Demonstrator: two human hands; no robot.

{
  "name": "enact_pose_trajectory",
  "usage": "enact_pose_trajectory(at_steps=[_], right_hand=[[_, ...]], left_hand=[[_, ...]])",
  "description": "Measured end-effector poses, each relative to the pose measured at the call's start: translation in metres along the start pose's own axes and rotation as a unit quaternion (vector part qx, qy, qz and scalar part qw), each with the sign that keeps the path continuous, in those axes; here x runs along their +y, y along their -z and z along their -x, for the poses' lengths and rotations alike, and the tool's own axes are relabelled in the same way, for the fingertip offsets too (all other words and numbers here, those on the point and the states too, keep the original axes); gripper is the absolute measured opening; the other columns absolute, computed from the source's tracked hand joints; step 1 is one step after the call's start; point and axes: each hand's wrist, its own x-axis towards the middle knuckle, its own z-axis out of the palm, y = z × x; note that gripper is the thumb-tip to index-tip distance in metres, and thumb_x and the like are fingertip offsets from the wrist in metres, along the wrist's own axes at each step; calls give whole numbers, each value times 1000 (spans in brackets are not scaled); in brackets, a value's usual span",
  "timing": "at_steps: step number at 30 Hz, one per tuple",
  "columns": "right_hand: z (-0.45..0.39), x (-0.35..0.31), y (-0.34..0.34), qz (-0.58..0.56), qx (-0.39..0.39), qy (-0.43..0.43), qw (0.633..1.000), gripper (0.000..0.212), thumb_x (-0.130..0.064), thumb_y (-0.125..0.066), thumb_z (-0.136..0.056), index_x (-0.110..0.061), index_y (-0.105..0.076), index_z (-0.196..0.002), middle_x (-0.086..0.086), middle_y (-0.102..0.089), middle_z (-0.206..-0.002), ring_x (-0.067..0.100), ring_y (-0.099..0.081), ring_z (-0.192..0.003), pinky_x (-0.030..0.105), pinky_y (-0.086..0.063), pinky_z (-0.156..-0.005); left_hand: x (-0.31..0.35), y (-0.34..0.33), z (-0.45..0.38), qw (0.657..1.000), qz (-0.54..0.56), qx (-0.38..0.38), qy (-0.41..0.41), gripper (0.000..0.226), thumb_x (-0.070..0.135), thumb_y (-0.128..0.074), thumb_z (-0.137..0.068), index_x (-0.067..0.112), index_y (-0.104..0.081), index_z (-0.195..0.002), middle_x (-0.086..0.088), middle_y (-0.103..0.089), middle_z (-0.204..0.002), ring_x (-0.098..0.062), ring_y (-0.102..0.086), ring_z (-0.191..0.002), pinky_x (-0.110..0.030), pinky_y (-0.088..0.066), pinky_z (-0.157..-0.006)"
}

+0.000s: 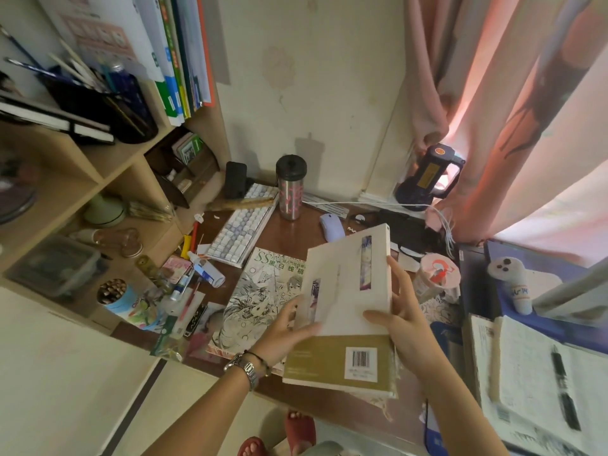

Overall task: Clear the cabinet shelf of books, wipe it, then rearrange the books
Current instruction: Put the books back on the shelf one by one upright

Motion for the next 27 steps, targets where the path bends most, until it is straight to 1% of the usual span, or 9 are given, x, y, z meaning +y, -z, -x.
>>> enact_pose_trajectory(at_steps=[4, 6, 10, 13, 17, 19, 23, 25, 27], right_hand=[[-4, -20, -11, -37, -27, -8, 999, 85, 15, -54, -85, -46, -30, -138, -10, -68, -108, 33, -69, -94, 40, -59, -61], [-7, -28, -20, -38, -35, -8, 999, 87, 15, -56, -85, -46, -28, -140, -7, -65, -112, 32, -70, -93, 39, -59, -60], [-17, -41, -36, -50, -40, 23, 998, 88, 13, -59, -83, -45, -26, -141, -5, -67, -115, 31, -70, -96, 45, -60, -66], [-26, -61, -50, -54, -48, 54, 996, 90, 11, -62, -83, -45, -25, -141, 4, -66, -121, 34, -68, -100, 53, -58, -73], [-38, -99, -70, -69, -33, 103, 992, 94, 12, -65, -80, -44, -24, -144, 6, -67, -118, 33, -67, -103, 60, -54, -83], [-43, -121, -81, -78, -37, 134, 987, 95, 13, -65, -79, -43, -24, -144, 5, -69, -116, 32, -67, -103, 60, -53, -84], [-51, -169, -102, -96, -76, 182, 976, 95, 13, -64, -79, -46, -24, -142, 9, -67, -119, 36, -67, -102, 60, -54, -80], [-55, -192, -114, -97, -89, 208, 969, 94, 13, -63, -80, -46, -24, -142, 8, -68, -119, 35, -68, -101, 58, -54, -79], [-57, -216, -126, -96, -94, 234, 963, 92, 13, -62, -81, -45, -24, -142, 7, -69, -118, 33, -69, -99, 55, -56, -76]], left_hand=[[16, 24, 7, 997, 34, 57, -29, 81, 44, -71, -74, 38, -27, -143, 4, -27, -152, -18, -27, -139, -44, -26, -111], [21, 38, 11, 996, 32, 71, -35, 83, 42, -76, -73, 39, -30, -142, 3, -31, -151, -19, -29, -139, -45, -29, -111], [36, 66, 17, 993, 35, 95, -64, 89, 63, -79, -53, 52, -35, -129, 7, -40, -146, -16, -36, -136, -50, -36, -109], [59, 91, 20, 989, 40, 107, -99, 90, 64, -80, -52, 47, -37, -129, 10, -50, -139, -14, -46, -129, -46, -43, -104], [101, 126, 29, 976, 11, 148, -157, 76, 68, -79, -49, 58, -43, -115, 10, -53, -136, -14, -51, -125, -45, -44, -103], [127, 143, 38, 969, 3, 165, -183, 71, 61, -80, -56, 57, -44, -116, 11, -55, -133, -11, -53, -122, -44, -45, -102], [176, 173, 58, 950, -24, 206, -232, 68, 33, -78, -75, 40, -39, -131, 19, -61, -117, -6, -59, -109, -40, -52, -94], [199, 189, 70, 939, -42, 225, -255, 70, 31, -77, -75, 36, -38, -134, 24, -58, -111, -3, -59, -106, -36, -53, -91], [221, 204, 83, 928, -68, 243, -275, 76, 34, -77, -73, 30, -37, -138, 21, -57, -114, -5, -58, -108, -37, -53, -92]])
